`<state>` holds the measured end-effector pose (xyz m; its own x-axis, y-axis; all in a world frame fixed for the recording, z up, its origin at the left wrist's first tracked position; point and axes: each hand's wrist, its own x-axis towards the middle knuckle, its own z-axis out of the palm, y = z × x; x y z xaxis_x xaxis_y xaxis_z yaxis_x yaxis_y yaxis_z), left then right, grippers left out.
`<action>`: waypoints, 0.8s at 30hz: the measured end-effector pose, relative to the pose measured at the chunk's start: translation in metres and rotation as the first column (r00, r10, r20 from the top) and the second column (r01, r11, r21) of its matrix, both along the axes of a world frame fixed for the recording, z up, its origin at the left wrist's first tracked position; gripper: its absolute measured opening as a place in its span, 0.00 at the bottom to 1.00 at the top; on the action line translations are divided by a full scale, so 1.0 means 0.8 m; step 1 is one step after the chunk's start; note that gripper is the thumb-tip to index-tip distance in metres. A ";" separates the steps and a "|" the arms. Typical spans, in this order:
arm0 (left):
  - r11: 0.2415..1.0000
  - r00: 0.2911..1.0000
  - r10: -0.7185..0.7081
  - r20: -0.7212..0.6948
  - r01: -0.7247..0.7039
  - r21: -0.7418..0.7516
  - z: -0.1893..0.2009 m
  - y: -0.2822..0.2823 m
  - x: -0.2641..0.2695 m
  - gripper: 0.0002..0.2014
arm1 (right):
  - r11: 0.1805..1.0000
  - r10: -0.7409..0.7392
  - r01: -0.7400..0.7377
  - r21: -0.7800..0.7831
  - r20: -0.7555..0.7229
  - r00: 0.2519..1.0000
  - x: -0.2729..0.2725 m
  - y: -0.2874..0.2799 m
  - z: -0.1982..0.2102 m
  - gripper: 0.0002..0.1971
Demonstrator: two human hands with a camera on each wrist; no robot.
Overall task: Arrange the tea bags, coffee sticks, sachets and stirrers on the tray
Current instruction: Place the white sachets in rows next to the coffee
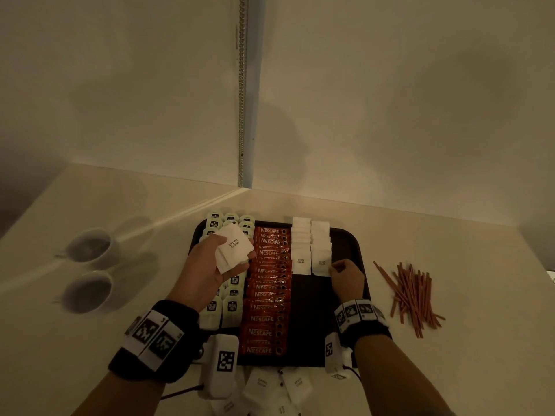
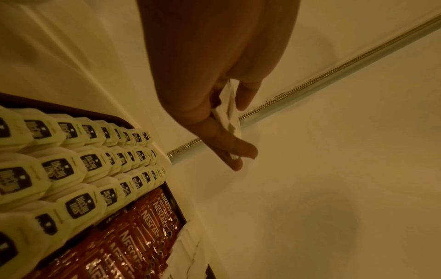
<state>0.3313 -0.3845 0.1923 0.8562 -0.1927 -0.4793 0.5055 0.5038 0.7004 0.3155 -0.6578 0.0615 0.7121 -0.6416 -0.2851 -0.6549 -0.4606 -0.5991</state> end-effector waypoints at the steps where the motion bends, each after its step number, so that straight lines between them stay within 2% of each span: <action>1: 1.000 1.000 0.005 0.004 -0.005 0.019 -0.001 0.001 0.000 0.10 | 1.000 -0.001 0.001 -0.014 0.000 1.000 -0.001 0.002 0.001 0.08; 4: 0.998 0.999 -0.003 0.051 0.000 0.071 -0.001 0.002 0.000 0.08 | 1.000 0.010 -0.009 -0.016 0.088 0.996 0.000 0.017 0.020 0.09; 6: 0.994 0.996 -0.016 0.091 0.006 0.106 -0.001 0.001 -0.001 0.07 | 0.985 0.079 -0.109 0.135 0.215 0.973 0.002 0.042 0.050 0.07; 8: 0.990 0.993 -0.016 0.117 -0.001 0.141 -0.002 -0.002 -0.001 0.07 | 0.879 0.231 -0.340 0.334 0.326 0.917 -0.001 0.080 0.088 0.08; 10: 0.986 0.992 -0.009 0.128 -0.013 0.169 -0.002 -0.007 0.001 0.09 | 0.753 0.362 -0.517 0.406 0.400 0.842 -0.004 0.116 0.114 0.10; 11: 0.984 0.991 -0.003 0.130 -0.020 0.177 -0.001 -0.009 0.001 0.10 | 0.726 0.389 -0.557 0.404 0.428 0.816 -0.005 0.131 0.123 0.11; 13: 0.981 0.991 -0.004 0.135 -0.023 0.191 -0.001 -0.012 -0.001 0.11 | 0.723 0.385 -0.579 0.378 0.476 0.791 -0.004 0.150 0.133 0.10; 16: 0.977 0.990 -0.027 0.137 -0.003 0.211 -0.006 -0.010 -0.007 0.11 | 0.740 0.274 -0.522 0.424 0.520 0.809 -0.001 0.156 0.141 0.02; 18: 0.976 0.990 -0.051 0.132 0.021 0.218 -0.008 -0.006 -0.010 0.13 | 0.738 0.214 -0.503 0.450 0.550 0.807 0.000 0.154 0.149 0.06; 20: 0.975 0.986 -0.077 0.149 0.043 0.219 -0.007 -0.003 -0.012 0.12 | 0.741 0.194 -0.518 0.427 0.602 0.774 0.002 0.149 0.163 0.05; 22: 0.975 0.980 -0.084 0.182 0.043 0.218 -0.004 0.000 -0.013 0.09 | 0.758 0.234 -0.548 0.353 0.638 0.734 0.005 0.143 0.180 0.05; 24: 0.971 0.971 -0.103 0.218 0.050 0.234 -0.002 0.002 -0.013 0.09 | 0.755 0.365 -0.617 0.222 0.639 0.677 0.008 0.139 0.193 0.06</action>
